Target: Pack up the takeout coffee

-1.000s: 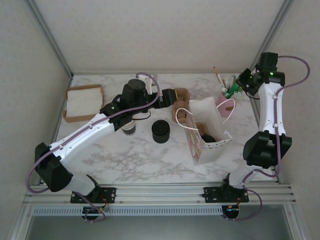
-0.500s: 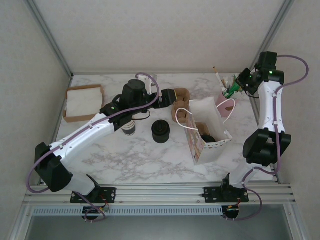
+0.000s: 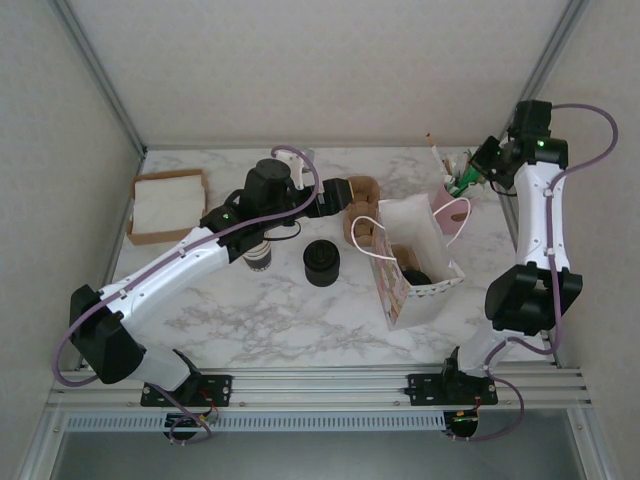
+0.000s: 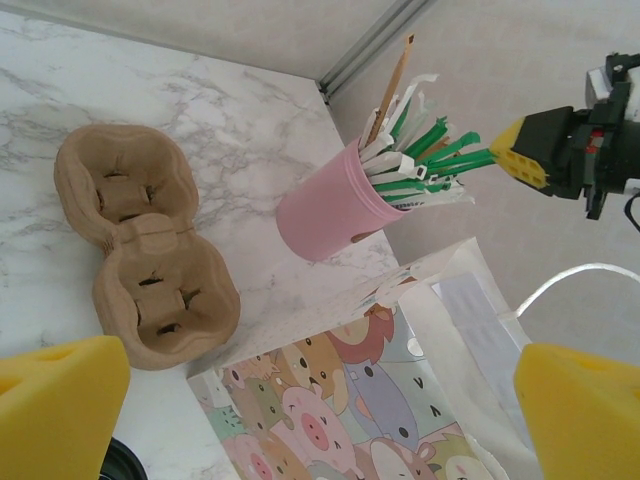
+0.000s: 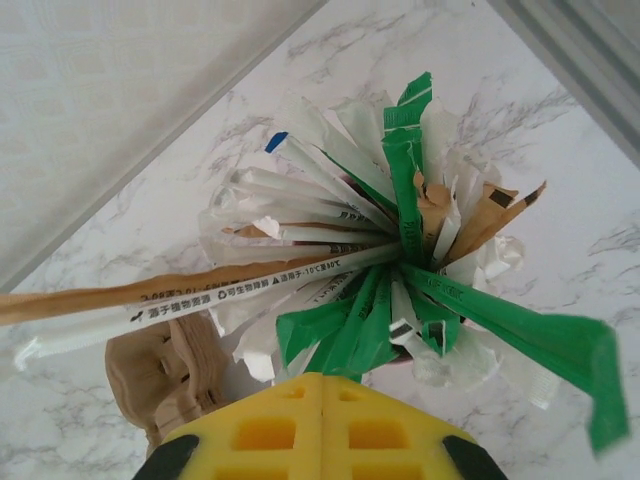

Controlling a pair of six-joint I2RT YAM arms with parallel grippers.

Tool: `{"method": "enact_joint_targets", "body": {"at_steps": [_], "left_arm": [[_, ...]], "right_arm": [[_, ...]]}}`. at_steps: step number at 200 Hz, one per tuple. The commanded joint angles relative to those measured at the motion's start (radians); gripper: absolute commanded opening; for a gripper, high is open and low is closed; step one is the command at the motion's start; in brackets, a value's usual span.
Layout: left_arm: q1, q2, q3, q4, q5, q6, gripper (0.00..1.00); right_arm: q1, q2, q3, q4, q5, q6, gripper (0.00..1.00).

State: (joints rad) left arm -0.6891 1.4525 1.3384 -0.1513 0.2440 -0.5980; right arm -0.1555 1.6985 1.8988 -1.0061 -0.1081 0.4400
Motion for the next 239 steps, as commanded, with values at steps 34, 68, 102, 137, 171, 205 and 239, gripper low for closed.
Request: {"method": "enact_joint_targets", "body": {"at_steps": [34, 68, 102, 137, 171, 205, 239], "left_arm": [[0.008, -0.024, -0.005, 0.041, 0.025, -0.002, 0.98], [0.008, -0.031, -0.004, 0.041, 0.026, -0.003, 0.98], [0.008, -0.051, -0.007, 0.061, 0.029, 0.01, 0.98], [0.007, -0.081, -0.01, 0.085, 0.029, 0.019, 1.0], [0.003, -0.113, -0.004, 0.092, 0.03, 0.025, 1.0], [-0.011, -0.17, -0.008, 0.11, 0.033, 0.036, 1.0], [-0.054, -0.225, -0.013, 0.119, 0.034, 0.061, 1.0]], "right_arm": [[0.019, -0.092, 0.07, -0.029, 0.08, -0.048, 0.02], [0.018, -0.113, 0.101, -0.053, 0.09, -0.053, 0.01], [0.019, -0.172, 0.139, -0.066, 0.091, -0.056, 0.01], [0.017, -0.264, 0.159, -0.069, 0.109, -0.065, 0.01], [0.019, -0.346, 0.19, -0.078, 0.086, -0.068, 0.01], [0.018, -0.425, 0.217, -0.089, -0.023, -0.054, 0.01], [0.019, -0.501, 0.209, -0.1, -0.17, -0.019, 0.02]]}}
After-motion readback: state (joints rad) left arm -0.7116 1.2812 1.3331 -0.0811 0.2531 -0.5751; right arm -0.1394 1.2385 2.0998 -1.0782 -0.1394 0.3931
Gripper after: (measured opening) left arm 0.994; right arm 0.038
